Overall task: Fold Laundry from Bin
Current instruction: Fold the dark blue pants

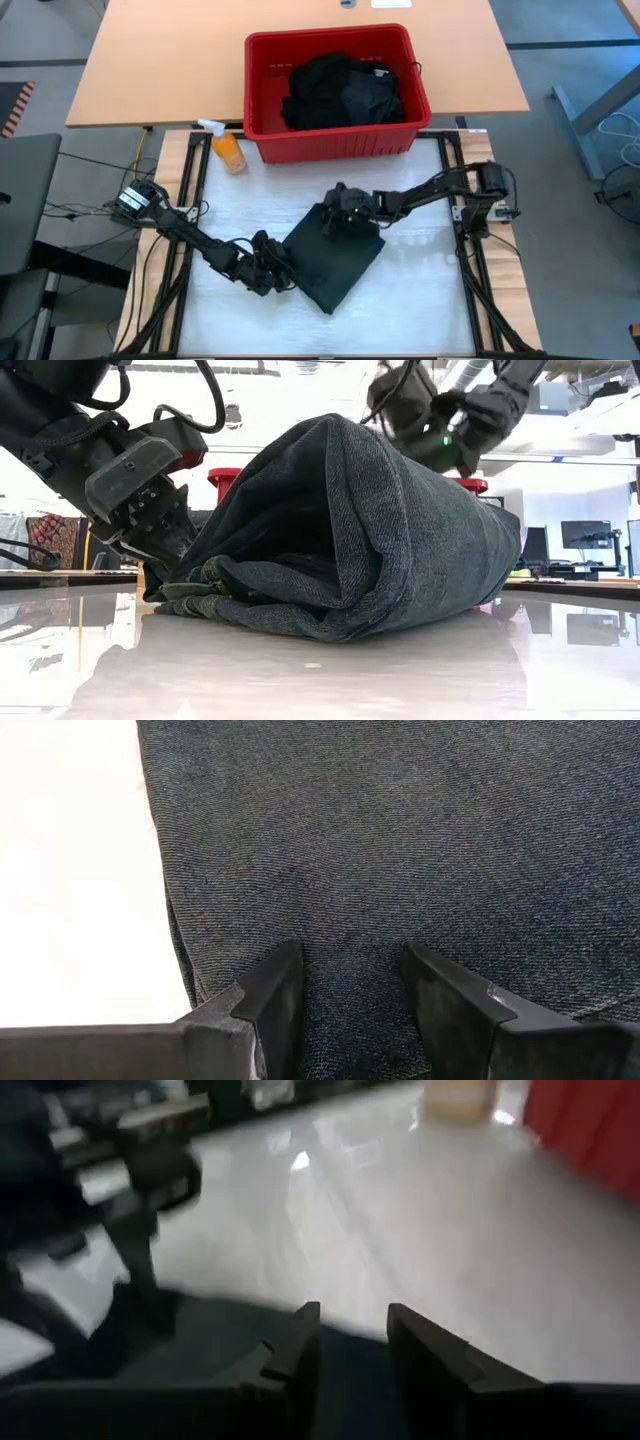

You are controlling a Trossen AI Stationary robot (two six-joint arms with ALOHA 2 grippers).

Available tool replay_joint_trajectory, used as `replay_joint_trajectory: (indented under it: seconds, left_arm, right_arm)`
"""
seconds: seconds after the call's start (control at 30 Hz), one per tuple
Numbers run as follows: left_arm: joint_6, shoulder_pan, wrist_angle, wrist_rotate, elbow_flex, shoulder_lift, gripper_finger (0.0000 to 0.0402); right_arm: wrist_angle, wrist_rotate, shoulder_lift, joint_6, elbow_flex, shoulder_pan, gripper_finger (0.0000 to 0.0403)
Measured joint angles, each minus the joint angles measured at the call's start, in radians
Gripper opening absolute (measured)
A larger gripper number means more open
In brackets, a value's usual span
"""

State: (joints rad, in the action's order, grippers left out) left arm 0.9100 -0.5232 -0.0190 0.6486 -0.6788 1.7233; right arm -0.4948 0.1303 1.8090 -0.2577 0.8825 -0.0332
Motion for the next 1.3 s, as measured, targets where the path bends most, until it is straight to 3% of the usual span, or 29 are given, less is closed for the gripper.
replay_joint_trajectory:
  seconds: [0.27,0.47,0.6,0.77,0.9,1.03,1.17,1.3]
  left_arm:
    - [0.007,-0.002,-0.002,-0.001,0.001,0.001,0.0164]
    - [0.017,-0.003,-0.002,-0.001,0.001,0.001,0.0164]
    - [0.017,-0.003,-0.002,0.000,0.001,0.002,0.0164]
    - [0.016,-0.003,-0.003,0.000,0.001,0.002,0.0164]
    - [0.013,-0.003,-0.002,0.000,0.001,0.002,0.0164]
    - [-0.003,-0.003,-0.002,0.000,0.001,0.002,0.0164]
    - [-0.009,-0.003,-0.003,0.001,0.001,0.002,0.0164]
    - [-0.012,-0.004,-0.003,0.002,0.001,0.002,0.0164]
  right_arm:
    - [-0.042,0.029,0.121,-0.027,0.001,-0.027,0.0066]
    - [-0.045,0.046,0.142,-0.026,0.002,-0.059,0.0021]
    - [-0.019,0.049,0.080,0.026,-0.001,-0.066,0.0014]
    - [0.066,0.071,-0.104,0.041,0.000,-0.062,0.0031]
    - [0.233,0.071,-0.235,0.040,0.001,0.022,0.0020]
    - [0.296,0.089,-0.278,-0.018,-0.016,0.197,0.0012]
    - [0.325,0.273,-0.265,-0.108,-0.040,0.374,0.0018]
    - [0.437,0.482,-0.266,-0.213,-0.040,0.452,0.0017]
